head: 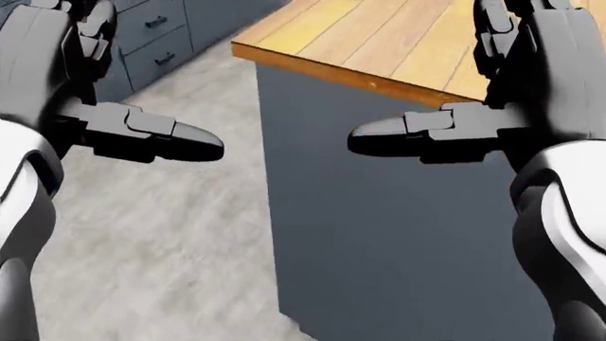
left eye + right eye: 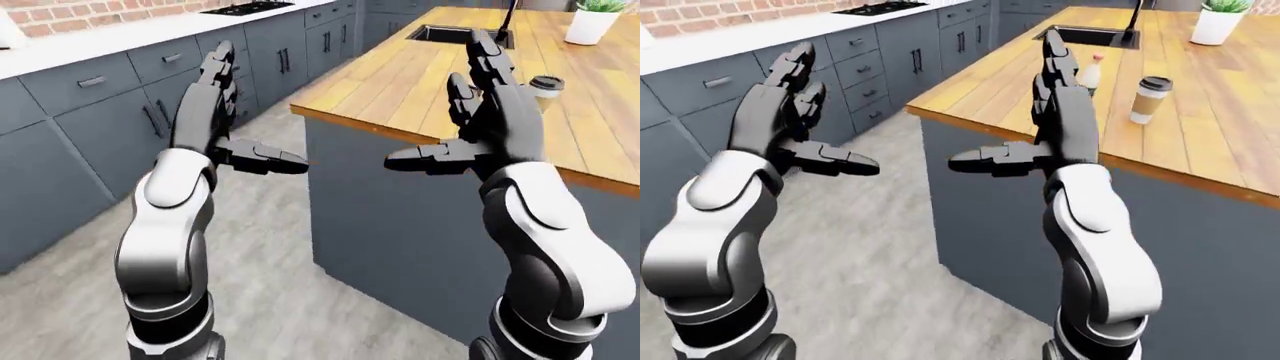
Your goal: Move the drinks to the dining counter.
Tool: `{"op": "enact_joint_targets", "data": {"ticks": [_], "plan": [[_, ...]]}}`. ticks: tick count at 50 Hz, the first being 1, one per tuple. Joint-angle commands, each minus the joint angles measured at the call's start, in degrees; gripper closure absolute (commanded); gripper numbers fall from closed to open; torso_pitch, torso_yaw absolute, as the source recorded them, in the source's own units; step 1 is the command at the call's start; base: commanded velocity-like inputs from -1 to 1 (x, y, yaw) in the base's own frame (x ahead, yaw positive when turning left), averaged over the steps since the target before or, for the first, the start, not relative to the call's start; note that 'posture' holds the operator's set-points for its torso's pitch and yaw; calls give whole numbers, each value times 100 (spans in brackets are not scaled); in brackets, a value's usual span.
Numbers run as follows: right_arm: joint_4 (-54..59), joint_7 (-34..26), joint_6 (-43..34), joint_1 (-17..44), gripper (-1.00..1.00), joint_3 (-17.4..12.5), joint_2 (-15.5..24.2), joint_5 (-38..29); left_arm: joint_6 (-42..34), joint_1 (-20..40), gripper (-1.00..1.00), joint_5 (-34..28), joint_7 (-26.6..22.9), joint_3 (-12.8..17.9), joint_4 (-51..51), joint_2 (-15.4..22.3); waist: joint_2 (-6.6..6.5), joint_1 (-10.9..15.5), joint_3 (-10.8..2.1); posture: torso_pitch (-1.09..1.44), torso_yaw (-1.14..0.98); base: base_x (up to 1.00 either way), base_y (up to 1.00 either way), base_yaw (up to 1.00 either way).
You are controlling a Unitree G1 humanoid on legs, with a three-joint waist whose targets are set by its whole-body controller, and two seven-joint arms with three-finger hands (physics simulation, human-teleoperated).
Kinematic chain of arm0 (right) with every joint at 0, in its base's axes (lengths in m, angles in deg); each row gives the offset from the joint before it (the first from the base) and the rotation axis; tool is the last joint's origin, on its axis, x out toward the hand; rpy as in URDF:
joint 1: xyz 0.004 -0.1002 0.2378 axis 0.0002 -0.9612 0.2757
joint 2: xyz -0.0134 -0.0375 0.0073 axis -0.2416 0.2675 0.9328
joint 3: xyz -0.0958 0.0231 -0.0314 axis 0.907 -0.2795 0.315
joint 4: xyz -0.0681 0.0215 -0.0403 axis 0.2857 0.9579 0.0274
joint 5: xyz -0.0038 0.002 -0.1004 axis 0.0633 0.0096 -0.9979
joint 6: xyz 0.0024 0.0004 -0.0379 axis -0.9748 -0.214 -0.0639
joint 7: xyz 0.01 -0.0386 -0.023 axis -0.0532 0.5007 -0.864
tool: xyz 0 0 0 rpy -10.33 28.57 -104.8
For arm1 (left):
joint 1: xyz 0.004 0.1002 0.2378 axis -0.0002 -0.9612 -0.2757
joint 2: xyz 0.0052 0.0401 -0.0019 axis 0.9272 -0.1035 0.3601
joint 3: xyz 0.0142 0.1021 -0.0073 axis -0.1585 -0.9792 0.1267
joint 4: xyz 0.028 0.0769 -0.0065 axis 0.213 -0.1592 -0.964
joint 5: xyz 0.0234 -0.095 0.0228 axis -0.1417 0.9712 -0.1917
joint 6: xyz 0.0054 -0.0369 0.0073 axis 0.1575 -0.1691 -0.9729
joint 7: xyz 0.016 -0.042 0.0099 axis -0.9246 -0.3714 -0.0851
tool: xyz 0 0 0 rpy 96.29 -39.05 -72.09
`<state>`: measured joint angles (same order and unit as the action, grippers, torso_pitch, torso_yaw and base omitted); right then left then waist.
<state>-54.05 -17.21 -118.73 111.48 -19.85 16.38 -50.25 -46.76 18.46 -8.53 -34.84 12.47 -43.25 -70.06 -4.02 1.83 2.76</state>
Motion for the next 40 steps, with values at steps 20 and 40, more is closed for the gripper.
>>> {"op": "enact_joint_targets", "data": {"ticks": [20, 40], "plan": [[87, -334, 261, 43, -100, -61, 54, -397, 335, 1, -100, -142, 7, -74, -45, -87, 537, 129, -102, 0, 0, 11, -27, 65], [58, -657, 405, -63, -100, 98, -92, -692, 448, -37, -100, -180, -18, -57, -114, -129, 544, 8, -118, 0, 0, 18, -20, 46]]}}
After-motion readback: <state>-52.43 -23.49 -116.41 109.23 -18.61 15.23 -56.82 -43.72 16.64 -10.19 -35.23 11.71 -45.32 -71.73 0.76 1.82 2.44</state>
